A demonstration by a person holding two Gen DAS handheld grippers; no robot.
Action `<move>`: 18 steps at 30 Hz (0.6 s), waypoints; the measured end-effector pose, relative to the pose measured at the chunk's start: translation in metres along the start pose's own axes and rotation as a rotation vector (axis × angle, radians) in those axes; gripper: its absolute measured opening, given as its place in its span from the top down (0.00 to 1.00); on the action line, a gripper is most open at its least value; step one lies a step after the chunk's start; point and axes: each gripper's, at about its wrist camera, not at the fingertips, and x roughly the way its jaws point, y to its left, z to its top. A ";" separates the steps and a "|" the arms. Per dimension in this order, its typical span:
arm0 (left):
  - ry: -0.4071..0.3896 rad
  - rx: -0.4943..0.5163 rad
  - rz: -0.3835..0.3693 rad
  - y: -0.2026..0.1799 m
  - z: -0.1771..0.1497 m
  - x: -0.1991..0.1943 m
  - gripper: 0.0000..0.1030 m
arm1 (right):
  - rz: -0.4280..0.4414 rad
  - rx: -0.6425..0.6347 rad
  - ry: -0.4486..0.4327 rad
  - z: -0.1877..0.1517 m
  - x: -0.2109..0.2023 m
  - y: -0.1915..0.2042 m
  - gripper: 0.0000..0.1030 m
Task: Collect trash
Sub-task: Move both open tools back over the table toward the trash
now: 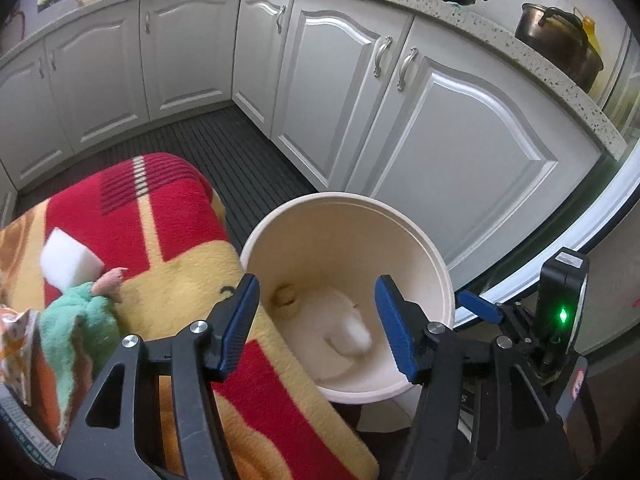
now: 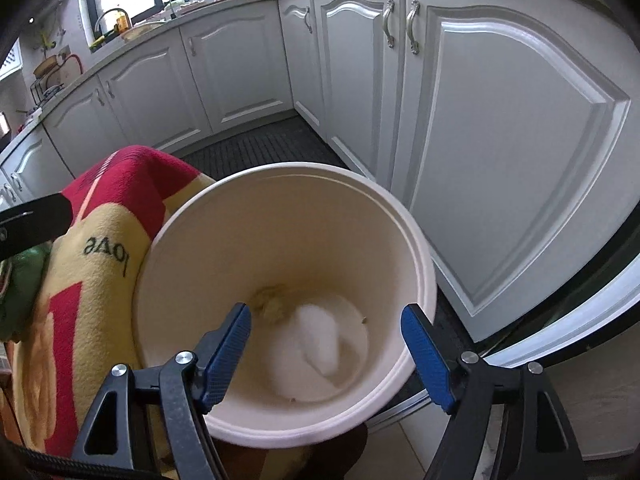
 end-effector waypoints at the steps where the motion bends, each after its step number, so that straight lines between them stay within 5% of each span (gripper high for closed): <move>1: -0.003 0.001 0.006 0.000 0.000 -0.001 0.43 | 0.002 -0.006 -0.004 -0.001 -0.002 0.003 0.27; 18: -0.117 -0.045 0.127 0.026 -0.034 -0.071 0.43 | 0.031 -0.067 -0.091 -0.002 -0.058 0.054 0.23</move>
